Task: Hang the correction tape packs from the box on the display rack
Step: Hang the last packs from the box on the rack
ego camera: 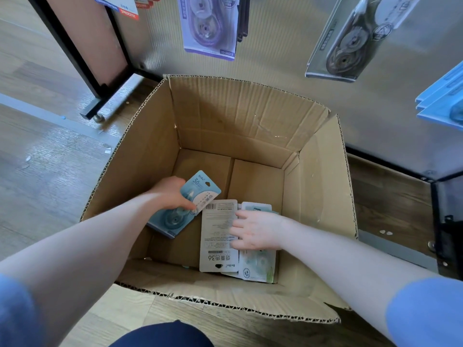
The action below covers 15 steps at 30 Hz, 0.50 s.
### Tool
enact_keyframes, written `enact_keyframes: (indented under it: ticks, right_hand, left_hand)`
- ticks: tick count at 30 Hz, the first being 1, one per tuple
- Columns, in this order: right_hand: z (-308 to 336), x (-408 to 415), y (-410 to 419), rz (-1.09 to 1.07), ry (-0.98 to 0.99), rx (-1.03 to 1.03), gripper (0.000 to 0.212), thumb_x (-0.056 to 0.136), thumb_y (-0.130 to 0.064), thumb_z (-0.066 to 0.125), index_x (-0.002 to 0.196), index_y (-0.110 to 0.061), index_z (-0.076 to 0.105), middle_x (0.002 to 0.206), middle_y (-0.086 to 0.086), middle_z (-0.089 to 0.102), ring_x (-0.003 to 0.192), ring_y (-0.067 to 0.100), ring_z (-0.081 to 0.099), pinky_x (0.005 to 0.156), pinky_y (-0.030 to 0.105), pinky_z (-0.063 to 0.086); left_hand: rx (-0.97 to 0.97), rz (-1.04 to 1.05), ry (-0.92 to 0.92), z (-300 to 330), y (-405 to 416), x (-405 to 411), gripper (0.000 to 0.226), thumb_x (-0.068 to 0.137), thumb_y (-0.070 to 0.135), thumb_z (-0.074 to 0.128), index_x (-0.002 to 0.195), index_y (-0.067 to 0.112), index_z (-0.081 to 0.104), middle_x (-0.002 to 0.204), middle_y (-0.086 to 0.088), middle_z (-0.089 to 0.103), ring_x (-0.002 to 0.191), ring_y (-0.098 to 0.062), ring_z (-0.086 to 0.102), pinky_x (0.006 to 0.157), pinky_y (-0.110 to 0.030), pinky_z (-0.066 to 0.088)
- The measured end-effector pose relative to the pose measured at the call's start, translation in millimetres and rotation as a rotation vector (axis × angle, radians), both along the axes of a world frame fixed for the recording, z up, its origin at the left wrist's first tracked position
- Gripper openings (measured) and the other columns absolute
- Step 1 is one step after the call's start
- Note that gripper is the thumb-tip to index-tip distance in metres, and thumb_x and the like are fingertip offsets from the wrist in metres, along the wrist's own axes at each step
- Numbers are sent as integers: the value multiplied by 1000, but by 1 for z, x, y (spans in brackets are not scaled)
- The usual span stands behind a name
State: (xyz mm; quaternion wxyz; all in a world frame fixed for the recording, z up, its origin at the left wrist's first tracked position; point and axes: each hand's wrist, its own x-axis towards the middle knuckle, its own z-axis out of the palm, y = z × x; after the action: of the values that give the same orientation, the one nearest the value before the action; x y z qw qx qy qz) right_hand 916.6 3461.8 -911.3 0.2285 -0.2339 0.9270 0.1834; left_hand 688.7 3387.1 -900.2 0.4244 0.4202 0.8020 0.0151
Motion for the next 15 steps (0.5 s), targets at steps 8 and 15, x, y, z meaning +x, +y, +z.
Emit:
enact_keyframes:
  ticks: [8, 15]
  right_hand:
    - [5, 0, -10, -79, -152, 29, 32, 88, -10, 58, 118, -18, 52, 114, 1, 57, 103, 20, 54, 77, 28, 39]
    - [9, 3, -12, 8, -138, -42, 21, 77, -20, 70, 96, -24, 62, 89, -8, 63, 80, 13, 59, 65, 23, 42]
  left_hand:
    - [-5, 2, -4, -1, -4, -1, 34, 76, 27, 79, 100, 15, 57, 112, -6, 66, 98, -20, 65, 76, -30, 55]
    - [1, -3, -4, 1, -7, 0, 34, 77, 27, 79, 100, 16, 56, 113, -6, 66, 100, -20, 65, 71, -27, 53]
